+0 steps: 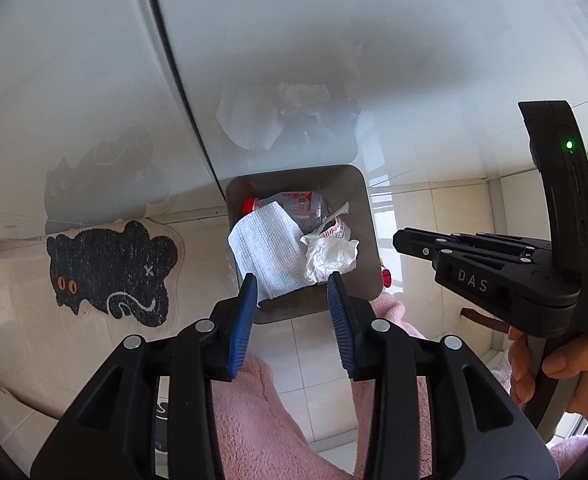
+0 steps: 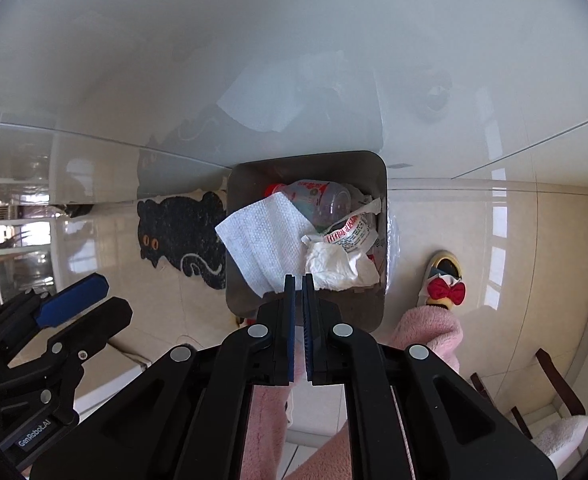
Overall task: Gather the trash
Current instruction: 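Lower towel and tissue into the black bin and open both tools, then raise both open tools to the soap packet and plastic wrapper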
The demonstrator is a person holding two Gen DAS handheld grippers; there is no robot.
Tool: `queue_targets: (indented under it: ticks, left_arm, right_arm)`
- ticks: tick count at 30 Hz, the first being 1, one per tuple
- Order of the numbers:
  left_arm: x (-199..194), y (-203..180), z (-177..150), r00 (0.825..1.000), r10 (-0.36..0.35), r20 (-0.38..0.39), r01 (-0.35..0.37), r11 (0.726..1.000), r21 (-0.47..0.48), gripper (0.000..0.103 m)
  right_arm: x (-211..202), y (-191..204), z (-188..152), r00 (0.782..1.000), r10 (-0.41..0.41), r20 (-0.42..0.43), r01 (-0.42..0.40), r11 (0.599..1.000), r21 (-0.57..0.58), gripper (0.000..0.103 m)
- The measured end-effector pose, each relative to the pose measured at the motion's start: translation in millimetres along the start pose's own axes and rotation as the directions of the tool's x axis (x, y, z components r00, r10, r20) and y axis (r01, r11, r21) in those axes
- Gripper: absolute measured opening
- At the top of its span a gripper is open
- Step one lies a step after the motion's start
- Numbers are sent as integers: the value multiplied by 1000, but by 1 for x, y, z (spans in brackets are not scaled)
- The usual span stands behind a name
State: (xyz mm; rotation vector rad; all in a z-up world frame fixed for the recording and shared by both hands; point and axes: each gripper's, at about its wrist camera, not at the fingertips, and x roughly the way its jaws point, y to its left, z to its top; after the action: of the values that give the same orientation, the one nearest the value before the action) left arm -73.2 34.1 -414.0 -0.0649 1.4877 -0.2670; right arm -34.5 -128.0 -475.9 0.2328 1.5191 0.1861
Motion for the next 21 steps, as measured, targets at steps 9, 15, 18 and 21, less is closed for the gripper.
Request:
queue_targets:
  ticks: [9, 15, 18, 21]
  left_arm:
    - [-43, -2, -15, 1000, -1, 31, 1, 1000, -9, 44]
    - [-103, -22, -13, 992, 1, 127, -3, 1000, 17, 64]
    - [-139, -36, -8, 978, 15, 206, -28, 998, 58, 81]
    - [-178, -48, 1, 962, 1, 274, -25, 996, 83, 90]
  right_arm:
    - [-57, 6, -17, 997, -12, 78, 18, 997, -73, 51]
    - [-131, 4, -34, 988, -15, 152, 31, 994, -106, 79]
    - [-179, 3, -34, 974, -17, 225, 42, 993, -106, 98]
    - [-226, 1, -31, 953, -11, 302, 47, 993, -112, 99]
